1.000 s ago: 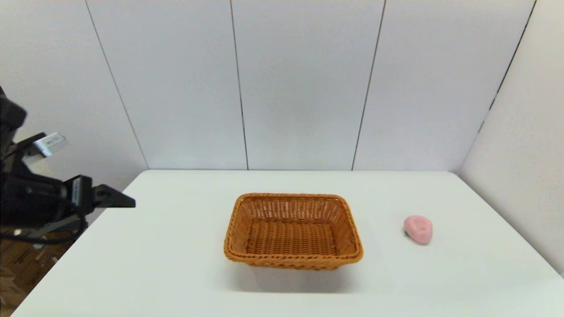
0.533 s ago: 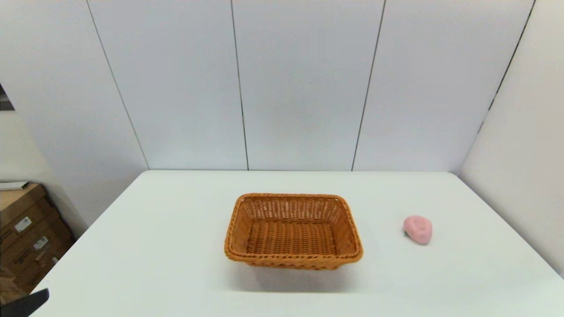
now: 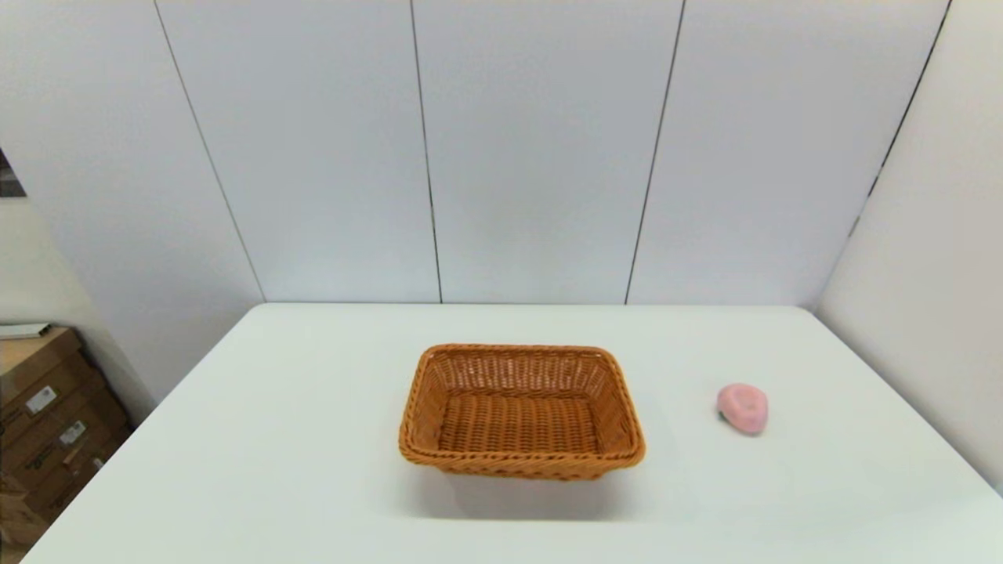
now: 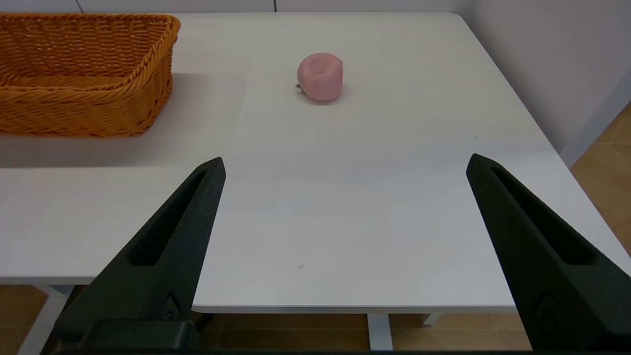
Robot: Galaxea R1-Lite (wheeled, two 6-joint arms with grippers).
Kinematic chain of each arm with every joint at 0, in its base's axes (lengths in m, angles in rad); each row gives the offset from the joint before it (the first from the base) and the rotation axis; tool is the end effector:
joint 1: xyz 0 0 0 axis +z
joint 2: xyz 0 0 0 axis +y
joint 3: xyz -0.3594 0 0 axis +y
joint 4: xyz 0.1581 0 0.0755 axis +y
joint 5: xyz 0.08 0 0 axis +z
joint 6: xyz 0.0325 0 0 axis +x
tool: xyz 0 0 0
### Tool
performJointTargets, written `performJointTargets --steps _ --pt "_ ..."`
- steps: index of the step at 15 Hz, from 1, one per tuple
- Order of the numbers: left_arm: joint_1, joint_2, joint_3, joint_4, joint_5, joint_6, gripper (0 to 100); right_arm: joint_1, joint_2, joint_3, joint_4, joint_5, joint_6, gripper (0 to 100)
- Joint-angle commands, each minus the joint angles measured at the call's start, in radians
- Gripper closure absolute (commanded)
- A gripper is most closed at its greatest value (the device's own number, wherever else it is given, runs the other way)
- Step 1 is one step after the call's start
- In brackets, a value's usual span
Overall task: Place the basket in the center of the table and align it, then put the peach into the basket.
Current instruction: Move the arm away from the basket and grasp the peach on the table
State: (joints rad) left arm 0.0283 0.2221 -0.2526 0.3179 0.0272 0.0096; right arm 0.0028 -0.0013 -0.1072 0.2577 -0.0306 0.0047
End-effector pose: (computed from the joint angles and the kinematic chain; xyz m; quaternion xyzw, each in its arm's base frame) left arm -0.0870 -0.0016 0.1276 0.0047 0.1433 0.0268 0.9893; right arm -0.0992 -0.0013 0.0750 0.0011 0.0745 -0.0140 0.9971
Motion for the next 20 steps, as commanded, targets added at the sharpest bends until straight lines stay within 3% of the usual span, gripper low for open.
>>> performJointTargets --steps 1,4,5,8,12,14,15,17,20 --pt "-0.025 -0.188 0.131 -0.088 0.008 0.075 0 0.002 0.0 0.0 0.003 0.0 0.0 0" --pt "-0.027 -0.224 0.17 -0.103 0.0 0.013 0 0.0 0.003 -0.008 0.005 -0.006 -0.006 0" --pt "-0.027 -0.224 0.173 -0.115 -0.001 0.006 0 -0.001 0.063 -0.068 0.005 -0.005 0.011 0" --pt "-0.028 -0.224 0.173 -0.115 -0.004 0.004 0 -0.003 0.475 -0.358 0.003 -0.006 0.13 0" --pt "-0.027 -0.224 0.173 -0.115 -0.003 0.001 0 -0.004 1.074 -0.615 -0.006 -0.015 0.146 0" --pt "-0.027 -0.224 0.173 -0.115 -0.001 0.001 0 0.013 1.29 -0.672 -0.012 -0.023 0.143 0" --pt "-0.028 -0.224 0.173 -0.115 -0.001 0.001 0 0.017 1.411 -0.698 -0.021 -0.051 0.146 0" --pt "-0.027 -0.224 0.173 -0.115 -0.001 0.001 0 0.016 1.566 -0.709 -0.106 -0.095 0.155 0" --pt "-0.027 -0.224 0.173 -0.115 -0.001 0.001 0 0.016 1.73 -0.72 -0.181 -0.095 0.159 0"
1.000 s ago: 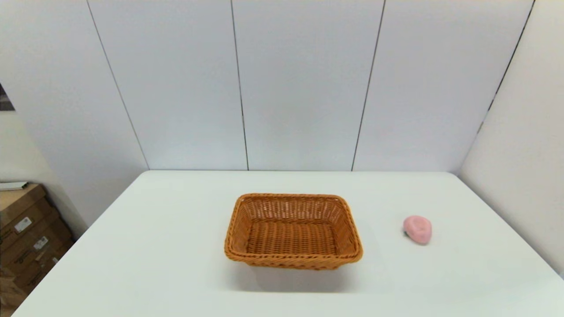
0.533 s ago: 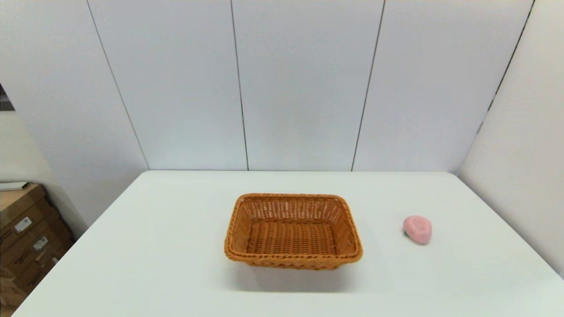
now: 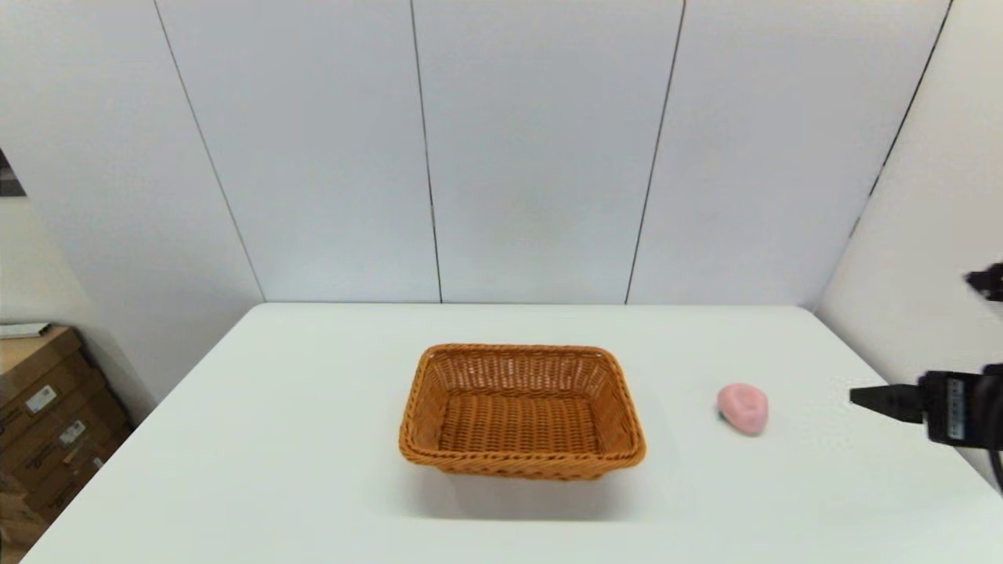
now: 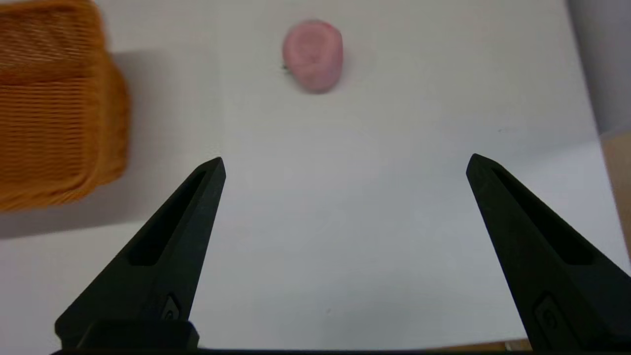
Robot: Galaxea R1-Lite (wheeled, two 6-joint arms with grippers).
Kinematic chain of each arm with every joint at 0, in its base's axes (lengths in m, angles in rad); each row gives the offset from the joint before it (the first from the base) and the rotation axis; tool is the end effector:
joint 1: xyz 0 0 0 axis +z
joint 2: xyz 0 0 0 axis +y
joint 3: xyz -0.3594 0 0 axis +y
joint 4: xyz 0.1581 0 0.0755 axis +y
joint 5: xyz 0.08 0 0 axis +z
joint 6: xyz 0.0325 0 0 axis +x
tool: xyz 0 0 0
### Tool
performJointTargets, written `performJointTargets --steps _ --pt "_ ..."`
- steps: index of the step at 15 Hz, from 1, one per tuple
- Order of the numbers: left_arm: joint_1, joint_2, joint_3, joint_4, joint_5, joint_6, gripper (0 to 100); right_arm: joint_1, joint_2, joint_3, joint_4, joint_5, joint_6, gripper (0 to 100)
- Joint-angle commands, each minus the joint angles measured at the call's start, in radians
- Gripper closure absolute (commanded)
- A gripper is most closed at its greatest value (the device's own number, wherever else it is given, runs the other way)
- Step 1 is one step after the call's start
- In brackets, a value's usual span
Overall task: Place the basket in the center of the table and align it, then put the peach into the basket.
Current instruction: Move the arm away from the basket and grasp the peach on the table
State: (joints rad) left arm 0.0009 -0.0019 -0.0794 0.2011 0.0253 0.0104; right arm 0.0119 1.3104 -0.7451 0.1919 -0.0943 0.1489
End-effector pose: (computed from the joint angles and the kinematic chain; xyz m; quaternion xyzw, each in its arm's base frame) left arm -0.0963 0.0007 0.0740 0.0059 0.0599 0.0128 0.9981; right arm 0.1631 -0.0011 0.2492 0.0495 0.3652 -0.0656 0.9273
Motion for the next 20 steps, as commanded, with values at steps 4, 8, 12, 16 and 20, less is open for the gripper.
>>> performJointTargets --steps 4,8,12,16,20 --pt "-0.001 0.0 0.0 0.001 0.002 0.0 0 0.008 0.556 -0.137 -0.204 -0.03 0.017 0" --pt "0.001 0.0 0.0 0.001 0.002 -0.001 0 0.022 0.668 -0.217 -0.206 -0.028 0.017 0" --pt "0.001 0.0 0.0 0.001 0.002 -0.001 0 0.031 0.78 -0.283 -0.233 -0.03 0.018 0" --pt "-0.001 0.0 0.0 0.001 0.001 -0.001 0 0.04 0.865 -0.347 -0.236 -0.03 0.035 100" --pt "0.001 0.0 0.0 0.001 0.001 -0.001 0 0.036 0.885 -0.364 -0.235 -0.03 0.067 100"
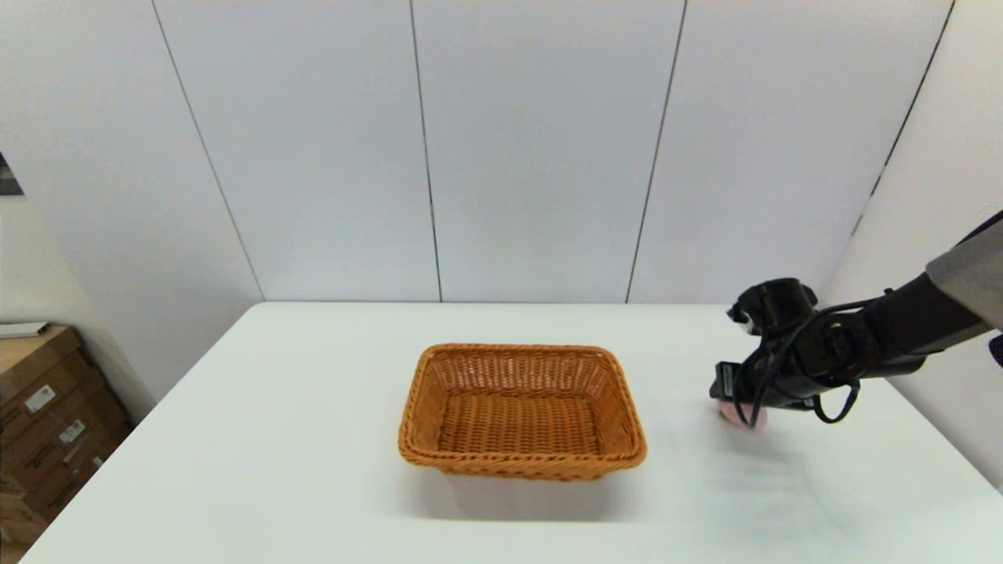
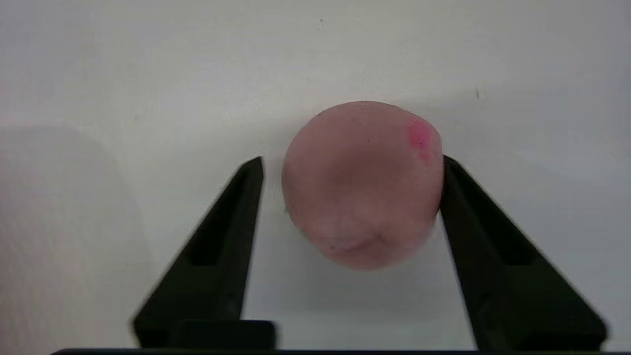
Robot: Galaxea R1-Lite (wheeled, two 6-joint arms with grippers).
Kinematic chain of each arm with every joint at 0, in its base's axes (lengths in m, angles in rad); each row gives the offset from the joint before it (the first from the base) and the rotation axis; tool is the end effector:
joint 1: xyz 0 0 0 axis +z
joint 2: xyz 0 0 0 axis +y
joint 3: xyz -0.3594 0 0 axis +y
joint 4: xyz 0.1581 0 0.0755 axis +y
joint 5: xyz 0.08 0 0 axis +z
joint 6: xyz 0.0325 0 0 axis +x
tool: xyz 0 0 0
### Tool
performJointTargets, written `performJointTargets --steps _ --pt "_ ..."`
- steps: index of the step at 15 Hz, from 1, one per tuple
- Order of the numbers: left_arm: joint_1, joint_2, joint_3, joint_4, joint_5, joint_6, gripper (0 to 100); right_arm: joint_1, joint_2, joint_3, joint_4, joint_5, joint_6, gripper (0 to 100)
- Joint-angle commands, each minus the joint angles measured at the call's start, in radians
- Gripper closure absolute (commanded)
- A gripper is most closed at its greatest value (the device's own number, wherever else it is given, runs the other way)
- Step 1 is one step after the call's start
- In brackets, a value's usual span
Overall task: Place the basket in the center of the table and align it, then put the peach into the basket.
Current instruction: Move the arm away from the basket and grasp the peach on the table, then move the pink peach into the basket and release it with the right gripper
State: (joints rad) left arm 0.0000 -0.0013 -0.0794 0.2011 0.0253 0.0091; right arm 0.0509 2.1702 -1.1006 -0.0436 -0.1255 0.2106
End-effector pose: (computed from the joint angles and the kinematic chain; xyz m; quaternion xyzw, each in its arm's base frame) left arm -0.0962 0.0008 0.0740 0.0053 0.0602 0.0124 0.9981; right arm 0.4028 0.0164 0.0984 0.0485 0.4828 -0.0837 0.8704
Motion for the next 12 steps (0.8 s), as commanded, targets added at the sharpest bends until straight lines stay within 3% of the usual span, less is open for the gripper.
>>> performJointTargets --steps 1,8,10,12 --pt "0.002 0.0 0.0 0.001 0.001 0.0 0 -0.005 0.02 -0.008 0.004 0.001 0.007 100" --pt "0.0 0.0 0.0 0.001 0.002 -0.02 0 -0.003 -0.112 0.015 0.014 0.01 0.039 100" --pt "0.0 0.0 0.0 0.001 0.002 -0.02 0 0.032 -0.244 0.047 0.021 0.046 0.044 100" --pt "0.002 0.0 0.0 0.001 0.002 -0.02 0 0.107 -0.366 0.047 0.11 0.061 0.047 100"
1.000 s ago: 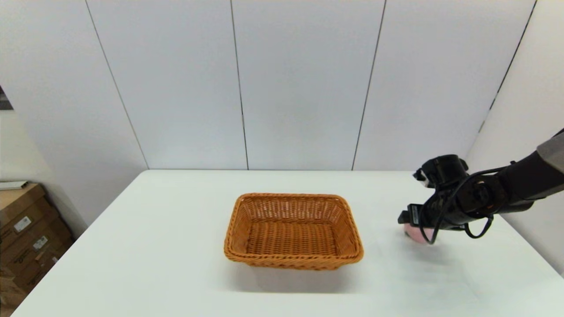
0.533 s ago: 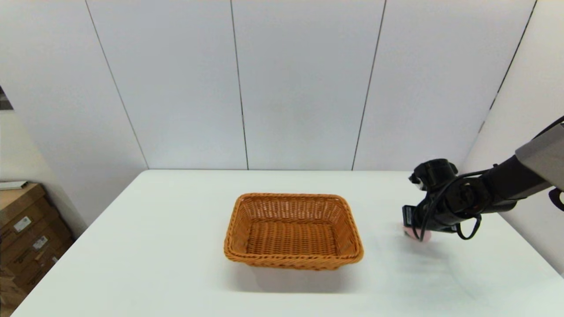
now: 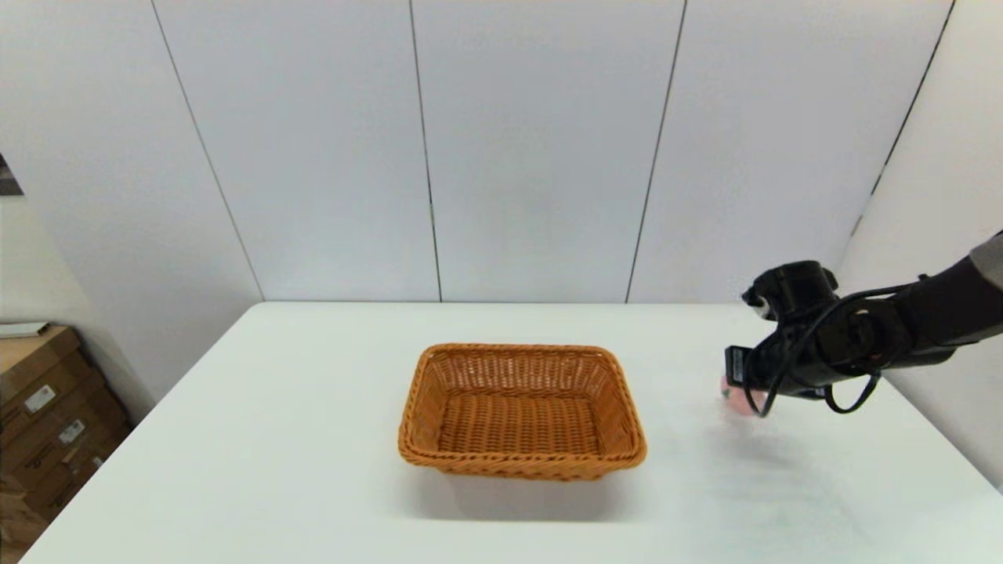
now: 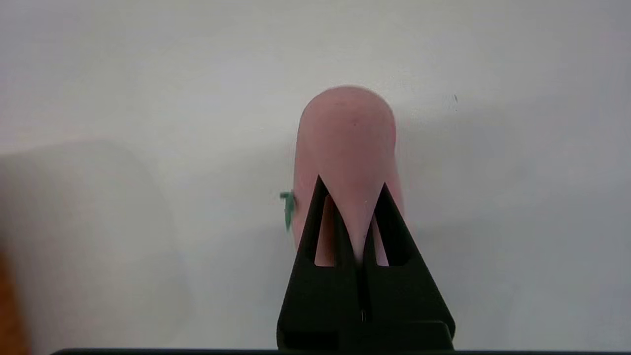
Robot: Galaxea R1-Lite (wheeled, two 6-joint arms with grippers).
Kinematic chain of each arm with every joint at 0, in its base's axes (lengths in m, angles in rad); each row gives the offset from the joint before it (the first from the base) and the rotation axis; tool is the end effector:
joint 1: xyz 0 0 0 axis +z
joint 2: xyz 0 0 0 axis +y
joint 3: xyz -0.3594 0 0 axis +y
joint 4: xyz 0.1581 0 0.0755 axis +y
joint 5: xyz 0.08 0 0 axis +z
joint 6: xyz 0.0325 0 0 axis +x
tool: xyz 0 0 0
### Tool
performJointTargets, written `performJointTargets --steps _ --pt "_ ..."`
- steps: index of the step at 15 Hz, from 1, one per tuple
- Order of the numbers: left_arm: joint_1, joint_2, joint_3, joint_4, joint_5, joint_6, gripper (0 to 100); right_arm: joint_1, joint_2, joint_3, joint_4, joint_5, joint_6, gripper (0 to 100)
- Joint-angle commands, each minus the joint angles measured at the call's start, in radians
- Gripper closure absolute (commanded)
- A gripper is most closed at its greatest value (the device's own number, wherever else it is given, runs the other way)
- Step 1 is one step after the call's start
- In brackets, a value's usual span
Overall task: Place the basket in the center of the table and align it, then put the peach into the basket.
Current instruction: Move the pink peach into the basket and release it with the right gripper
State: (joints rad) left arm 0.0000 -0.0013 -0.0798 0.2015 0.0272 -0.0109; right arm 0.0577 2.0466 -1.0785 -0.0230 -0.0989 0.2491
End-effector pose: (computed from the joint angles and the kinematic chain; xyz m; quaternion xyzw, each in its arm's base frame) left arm -0.0963 0.0009 0.0741 -0.0046 0.0601 0.0139 0.9981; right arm 0.3818 0.0188 0.1410 0.0753 0.4480 -0.0746 0.8877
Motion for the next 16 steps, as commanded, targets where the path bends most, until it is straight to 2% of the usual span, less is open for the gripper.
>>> performJointTargets --steps 1,6,10,12,13,16 --pt "0.002 0.0 0.0 0.001 -0.003 0.0 0 0.145 -0.278 0.02 0.113 0.038 0.01 100" --pt "0.0 0.0 -0.002 0.001 0.002 -0.018 0 0.396 -0.221 -0.081 0.183 0.042 0.038 100" --pt "0.0 0.0 -0.002 0.001 0.002 -0.02 0 0.495 -0.077 -0.195 0.192 0.042 0.032 100" --pt "0.002 0.0 -0.002 0.001 -0.003 -0.018 0 0.51 -0.008 -0.281 0.242 0.042 0.024 100" --pt "0.0 0.0 -0.002 0.001 -0.003 -0.018 0 0.511 0.01 -0.311 0.265 0.045 0.021 0" --pt "0.002 0.0 -0.002 0.001 -0.001 -0.018 0 0.507 0.033 -0.356 0.279 0.085 0.033 0"
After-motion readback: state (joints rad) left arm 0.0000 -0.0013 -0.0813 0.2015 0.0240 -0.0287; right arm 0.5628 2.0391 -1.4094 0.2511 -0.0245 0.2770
